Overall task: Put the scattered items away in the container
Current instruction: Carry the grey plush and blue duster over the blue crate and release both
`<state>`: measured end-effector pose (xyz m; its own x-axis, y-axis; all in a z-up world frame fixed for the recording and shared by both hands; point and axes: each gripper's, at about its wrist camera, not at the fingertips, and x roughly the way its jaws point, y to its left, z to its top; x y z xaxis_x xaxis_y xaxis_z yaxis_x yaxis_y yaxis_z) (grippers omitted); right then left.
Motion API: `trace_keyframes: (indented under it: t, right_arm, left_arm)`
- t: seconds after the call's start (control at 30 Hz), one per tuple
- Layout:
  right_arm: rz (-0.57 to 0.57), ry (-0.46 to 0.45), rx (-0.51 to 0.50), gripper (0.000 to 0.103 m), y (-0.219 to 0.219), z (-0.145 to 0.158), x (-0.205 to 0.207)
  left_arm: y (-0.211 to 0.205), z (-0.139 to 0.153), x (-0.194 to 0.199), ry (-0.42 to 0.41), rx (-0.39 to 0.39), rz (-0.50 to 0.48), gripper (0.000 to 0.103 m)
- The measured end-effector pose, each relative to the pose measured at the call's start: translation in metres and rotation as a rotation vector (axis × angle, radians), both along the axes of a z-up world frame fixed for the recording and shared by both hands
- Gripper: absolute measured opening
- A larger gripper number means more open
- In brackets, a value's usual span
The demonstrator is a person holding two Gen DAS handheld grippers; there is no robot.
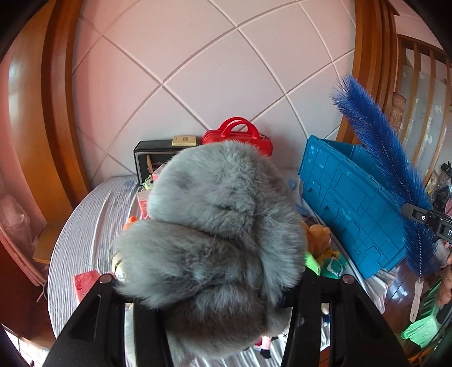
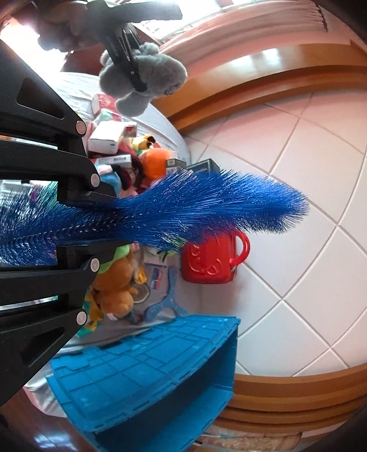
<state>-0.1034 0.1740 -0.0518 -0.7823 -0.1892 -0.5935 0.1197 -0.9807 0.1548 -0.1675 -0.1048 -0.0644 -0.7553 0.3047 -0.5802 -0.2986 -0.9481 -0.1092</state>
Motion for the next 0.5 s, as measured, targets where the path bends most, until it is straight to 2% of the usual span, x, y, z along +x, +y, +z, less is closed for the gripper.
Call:
trace_keyframes:
  t: [0.23, 0.5]
  right_arm:
    - [-0.046, 0.067, -0.027, 0.016, 0.098, 0.034, -0.012]
    - [-0.096, 0.105, -0.014, 0.016, 0.208, 0.061, -0.036]
  left_arm:
    - [0.110, 0.035, -0.026, 0.072, -0.014, -0.077, 0.046]
    - [0.238, 0.068, -0.051, 0.110, -0.001, -0.178, 0.046]
